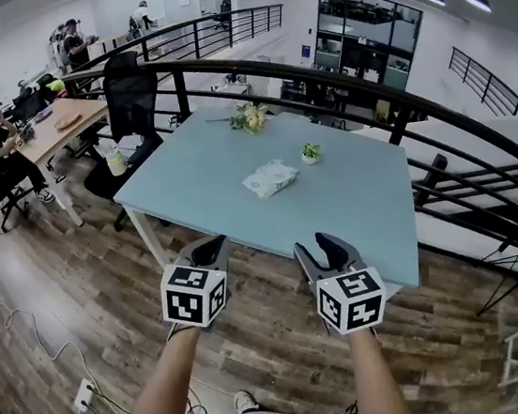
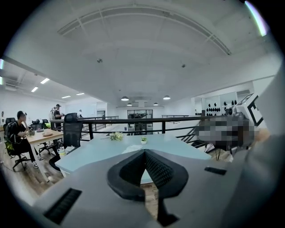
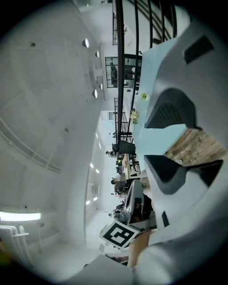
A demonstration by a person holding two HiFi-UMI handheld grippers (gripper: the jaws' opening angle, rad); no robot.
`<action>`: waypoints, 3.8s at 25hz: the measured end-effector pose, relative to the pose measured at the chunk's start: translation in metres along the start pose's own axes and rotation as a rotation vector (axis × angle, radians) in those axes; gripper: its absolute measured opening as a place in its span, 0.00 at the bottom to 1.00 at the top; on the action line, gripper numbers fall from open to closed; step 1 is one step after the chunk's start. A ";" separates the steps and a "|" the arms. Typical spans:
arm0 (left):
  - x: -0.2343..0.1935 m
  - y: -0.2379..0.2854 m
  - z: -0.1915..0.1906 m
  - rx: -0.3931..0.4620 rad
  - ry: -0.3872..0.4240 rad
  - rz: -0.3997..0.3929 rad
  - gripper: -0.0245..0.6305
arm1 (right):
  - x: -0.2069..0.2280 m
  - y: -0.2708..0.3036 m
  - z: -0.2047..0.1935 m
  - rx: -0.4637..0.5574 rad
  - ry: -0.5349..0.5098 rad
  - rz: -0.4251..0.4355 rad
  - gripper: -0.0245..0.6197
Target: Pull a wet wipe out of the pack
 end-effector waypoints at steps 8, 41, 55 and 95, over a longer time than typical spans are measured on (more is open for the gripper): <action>-0.043 0.012 0.008 -0.011 0.023 -0.059 0.03 | -0.020 0.033 0.010 -0.027 0.026 -0.045 0.37; -0.102 0.069 0.005 -0.028 0.040 -0.062 0.02 | -0.004 0.106 0.007 -0.019 0.044 -0.120 0.44; -0.146 0.179 0.044 -0.041 0.042 -0.021 0.02 | 0.067 0.210 0.023 -0.038 0.045 -0.082 0.44; -0.206 0.316 0.069 -0.106 0.066 -0.008 0.02 | 0.153 0.341 0.029 -0.056 0.066 -0.068 0.44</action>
Point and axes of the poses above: the fingertips, and each gripper's own axes: y forward along the fingers, x to its right, z out of its top, the point moved 4 cm from there along -y, backward along the fingers, and after that the axes turned 14 degrees about -z, right-handed, at the moved point
